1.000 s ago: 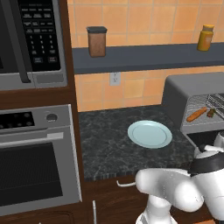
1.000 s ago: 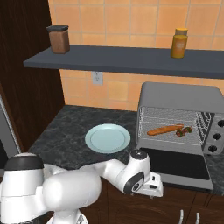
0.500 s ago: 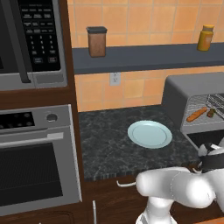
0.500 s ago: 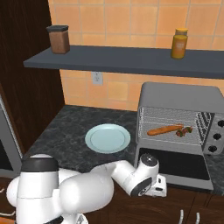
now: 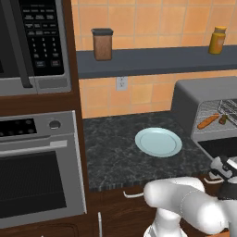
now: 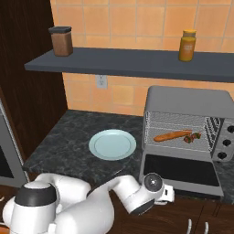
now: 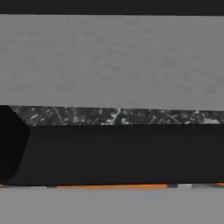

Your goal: Pick up the kebab skewer and baguette bread, and place them inside the toaster oven. Close the toaster oven door and start by setting the timer.

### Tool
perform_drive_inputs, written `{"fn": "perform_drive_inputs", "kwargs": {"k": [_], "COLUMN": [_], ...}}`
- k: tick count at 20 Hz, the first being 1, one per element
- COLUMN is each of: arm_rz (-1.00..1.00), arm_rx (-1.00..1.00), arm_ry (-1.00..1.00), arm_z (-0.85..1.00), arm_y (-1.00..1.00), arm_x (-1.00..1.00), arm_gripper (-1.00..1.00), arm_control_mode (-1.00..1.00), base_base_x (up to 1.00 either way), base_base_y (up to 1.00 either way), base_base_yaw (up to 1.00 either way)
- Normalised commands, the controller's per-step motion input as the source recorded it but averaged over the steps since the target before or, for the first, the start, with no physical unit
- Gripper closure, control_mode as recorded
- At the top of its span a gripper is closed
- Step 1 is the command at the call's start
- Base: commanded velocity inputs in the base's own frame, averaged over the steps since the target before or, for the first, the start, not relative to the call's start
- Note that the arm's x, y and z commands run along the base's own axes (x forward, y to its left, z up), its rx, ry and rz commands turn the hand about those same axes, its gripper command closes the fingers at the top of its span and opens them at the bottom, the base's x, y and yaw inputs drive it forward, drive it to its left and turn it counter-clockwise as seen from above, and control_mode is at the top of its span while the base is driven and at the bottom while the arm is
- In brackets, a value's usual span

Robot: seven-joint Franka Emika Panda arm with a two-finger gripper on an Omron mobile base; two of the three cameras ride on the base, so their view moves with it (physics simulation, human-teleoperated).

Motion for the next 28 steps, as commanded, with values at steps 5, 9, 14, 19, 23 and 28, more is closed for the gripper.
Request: {"fn": "perform_drive_inputs", "kwargs": {"k": [5,9,14,19,23,28], "arm_rz": [-0.07,-0.05,-0.01,0.00,0.00,0.00], "arm_rx": [0.00,0.00,0.00,0.00,0.00,0.00], "arm_ry": [-0.11,-0.13,-0.07,0.01,0.09,0.19], "arm_z": [0.93,0.93,0.79,0.72,0.40,0.06], "arm_y": [0.06,0.07,0.17,0.27,0.36,0.09], "arm_x": [0.63,0.76,0.93,1.00,0.99,0.86], "arm_gripper": [-1.00,-1.00,-1.00,-1.00,-1.00,-1.00], "arm_control_mode": [-1.00,-1.00,-1.00,-1.00,-1.00,-1.00], "base_base_x": [0.00,0.00,0.00,0.00,0.00,0.00], "base_base_y": [0.00,0.00,0.00,0.00,0.00,0.00], "base_base_yaw": [0.00,0.00,0.00,0.00,0.00,0.00]}}
